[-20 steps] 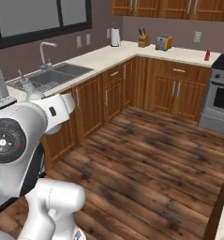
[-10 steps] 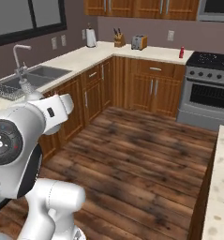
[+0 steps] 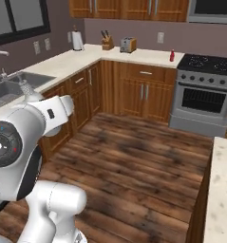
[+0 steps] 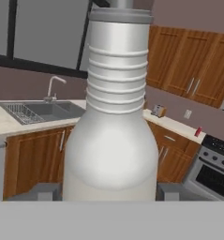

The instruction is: Take 2 condiments from the cabinet and move them on the counter near the stove.Make sure the condiments are lined up with each other, next to each other.

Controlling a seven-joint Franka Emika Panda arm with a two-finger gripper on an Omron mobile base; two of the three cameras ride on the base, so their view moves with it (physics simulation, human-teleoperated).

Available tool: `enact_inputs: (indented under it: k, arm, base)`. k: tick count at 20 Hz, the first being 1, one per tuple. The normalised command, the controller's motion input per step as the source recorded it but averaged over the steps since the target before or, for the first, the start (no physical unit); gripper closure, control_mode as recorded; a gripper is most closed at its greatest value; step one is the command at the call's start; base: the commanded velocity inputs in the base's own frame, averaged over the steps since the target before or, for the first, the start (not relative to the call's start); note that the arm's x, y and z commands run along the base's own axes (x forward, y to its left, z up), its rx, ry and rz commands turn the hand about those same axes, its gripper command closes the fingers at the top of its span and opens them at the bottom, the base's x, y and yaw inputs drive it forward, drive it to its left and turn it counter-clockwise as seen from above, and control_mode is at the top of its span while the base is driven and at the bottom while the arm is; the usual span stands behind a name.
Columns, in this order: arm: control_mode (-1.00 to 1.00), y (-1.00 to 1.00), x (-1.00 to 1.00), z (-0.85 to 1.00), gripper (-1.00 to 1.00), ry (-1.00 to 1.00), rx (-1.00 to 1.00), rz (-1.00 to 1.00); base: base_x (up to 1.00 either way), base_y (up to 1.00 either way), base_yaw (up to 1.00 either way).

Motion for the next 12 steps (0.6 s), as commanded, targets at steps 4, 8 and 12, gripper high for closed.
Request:
enact_inputs:
  k: [4,8,12]
  arm:
    - [1.00,0.00,0.00,0.00,1.00,0.00,0.00,0.00]
    - [1.00,0.00,0.00,0.00,1.00,0.00,0.00,0.00]
    - [1.00,0.00,0.00,0.00,1.00,0.00,0.00,0.00]
  base:
    - [0.77,0.07,-0.12]
    - [0.81,0.08,-0.11]
    - [0.85,0.11,-0.10]
